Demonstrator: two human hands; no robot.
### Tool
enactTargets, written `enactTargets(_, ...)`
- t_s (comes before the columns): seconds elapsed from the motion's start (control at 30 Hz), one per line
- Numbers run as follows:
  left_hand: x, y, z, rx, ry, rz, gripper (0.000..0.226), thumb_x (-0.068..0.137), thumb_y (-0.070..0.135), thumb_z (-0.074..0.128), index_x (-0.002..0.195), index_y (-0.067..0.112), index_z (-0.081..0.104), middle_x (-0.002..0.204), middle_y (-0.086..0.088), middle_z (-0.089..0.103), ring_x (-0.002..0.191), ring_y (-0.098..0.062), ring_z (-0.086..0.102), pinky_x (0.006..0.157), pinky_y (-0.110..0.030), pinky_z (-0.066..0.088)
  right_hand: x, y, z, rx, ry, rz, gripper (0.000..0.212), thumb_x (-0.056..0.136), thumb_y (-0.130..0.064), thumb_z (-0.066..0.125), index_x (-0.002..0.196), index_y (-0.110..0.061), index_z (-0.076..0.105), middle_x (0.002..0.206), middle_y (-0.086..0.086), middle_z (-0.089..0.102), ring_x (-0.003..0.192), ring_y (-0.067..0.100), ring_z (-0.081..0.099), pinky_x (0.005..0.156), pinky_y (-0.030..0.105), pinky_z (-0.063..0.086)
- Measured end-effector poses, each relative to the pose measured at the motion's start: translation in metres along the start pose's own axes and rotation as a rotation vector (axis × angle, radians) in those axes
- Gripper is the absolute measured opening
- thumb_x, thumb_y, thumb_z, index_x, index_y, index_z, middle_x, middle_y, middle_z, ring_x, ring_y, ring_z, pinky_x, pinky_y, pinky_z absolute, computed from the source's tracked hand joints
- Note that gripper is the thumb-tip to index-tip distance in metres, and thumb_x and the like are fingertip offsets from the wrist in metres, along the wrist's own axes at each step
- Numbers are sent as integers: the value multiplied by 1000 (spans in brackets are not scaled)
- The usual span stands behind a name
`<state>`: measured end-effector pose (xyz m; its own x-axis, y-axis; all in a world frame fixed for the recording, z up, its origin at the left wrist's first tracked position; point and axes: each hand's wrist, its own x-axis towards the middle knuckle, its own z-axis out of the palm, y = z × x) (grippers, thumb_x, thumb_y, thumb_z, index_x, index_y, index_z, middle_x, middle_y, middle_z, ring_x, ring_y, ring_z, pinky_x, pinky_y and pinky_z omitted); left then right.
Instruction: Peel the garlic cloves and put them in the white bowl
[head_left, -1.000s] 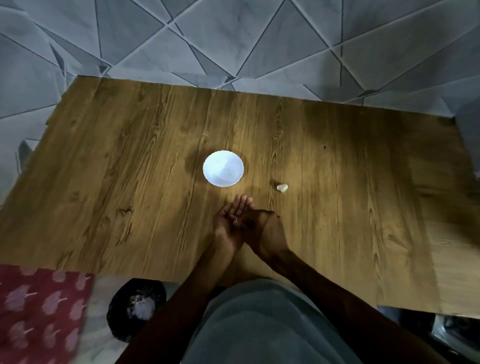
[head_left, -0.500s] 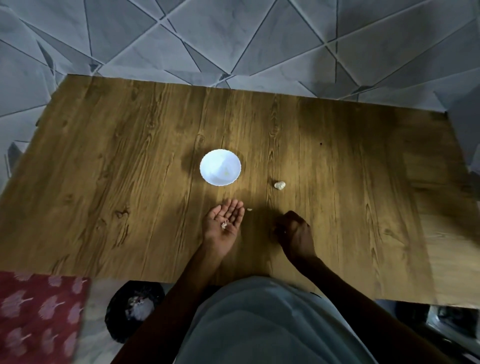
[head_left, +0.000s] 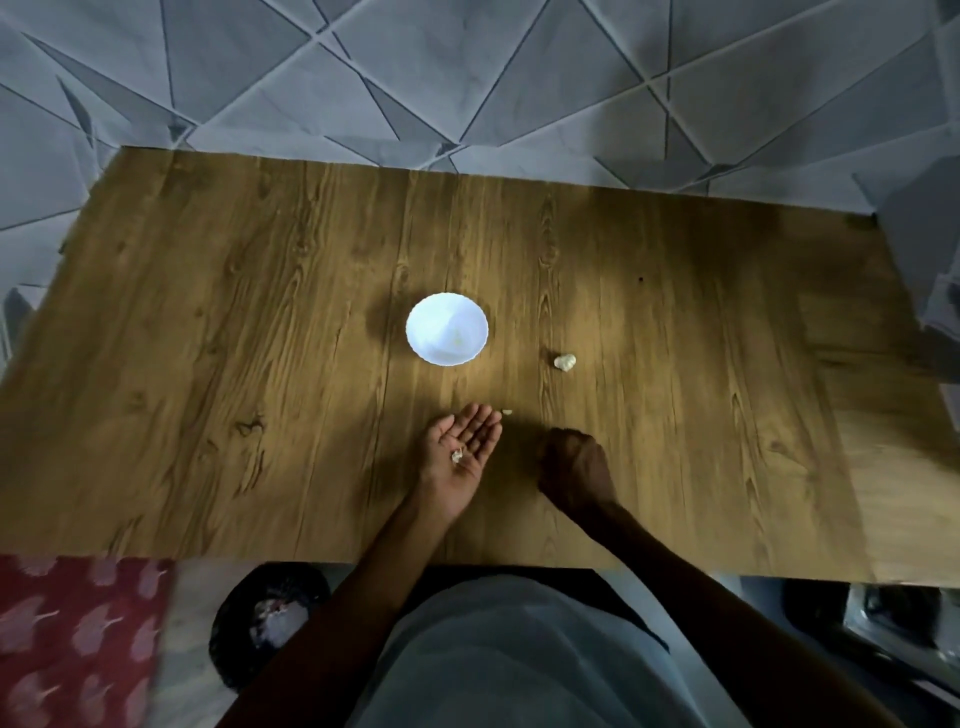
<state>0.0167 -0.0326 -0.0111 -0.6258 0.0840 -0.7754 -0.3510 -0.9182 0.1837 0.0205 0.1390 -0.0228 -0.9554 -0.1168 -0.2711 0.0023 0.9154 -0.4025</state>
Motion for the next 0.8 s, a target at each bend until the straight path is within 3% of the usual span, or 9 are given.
enactTargets(0.07,-7,1,-1,-24,14,18,37,102,20,34,93,0,64,83,-16,74,87,-28,69,88,-37,53,-5,-22,-7,259,20,22,14,76,3,65,78,-10,69,76,-2,68,67,13,64,56,20,46)
enactTargets(0.13,-15,1,-3,-121,17,40,37,100,18,36,89,-1,67,82,-17,73,75,-28,73,73,-37,60,-17,-52,-15,360,120,-168,18,77,6,63,74,-11,70,71,-5,67,63,8,61,57,20,45)
enactTargets(0.27,-41,8,-15,-320,-25,104,48,98,11,36,71,-1,74,79,-15,72,70,-26,73,63,-37,61,-46,-107,-12,140,35,-552,36,92,-19,45,113,-18,74,116,3,71,104,15,65,87,20,48)
enactTargets(0.33,-56,14,-24,-389,-20,153,51,98,11,34,66,1,73,76,-13,72,67,-25,73,59,-33,61,-58,-123,-15,75,98,-622,32,86,-27,54,109,-25,76,112,-1,73,97,15,68,79,20,50)
enactTargets(0.4,-77,22,-39,-461,-8,226,54,99,13,35,63,1,73,72,-12,71,63,-23,72,54,-30,59,-70,-138,-12,172,89,-664,25,82,-26,59,100,-28,77,104,-5,73,89,14,67,75,21,51)
enactTargets(0.5,-109,38,-75,-585,13,309,53,99,15,37,63,-1,72,70,-12,70,63,-24,71,54,-31,59,-83,-164,1,362,-100,-697,35,84,-8,59,108,-28,74,109,-8,66,100,11,61,85,28,52)
enactTargets(0.57,-131,52,-111,-682,24,389,52,99,16,36,66,-2,72,73,-13,70,64,-26,72,56,-33,59,-97,-187,19,418,-200,-749,37,84,-2,58,109,-24,73,109,-9,65,99,9,62,83,25,52)
enactTargets(0.7,-167,82,-204,-821,108,546,55,100,15,34,68,-4,74,77,-16,72,70,-28,73,59,-37,61,-134,-239,69,512,-429,-774,16,94,-14,61,104,-18,73,105,-8,70,96,-1,63,80,14,47)
enactTargets(0.8,-179,105,-285,-911,201,596,48,100,12,33,80,-8,72,82,-20,73,72,-31,73,63,-40,61,-165,-278,129,462,-652,-785,31,98,-31,49,115,-17,71,115,-5,69,107,1,62,91,24,50)
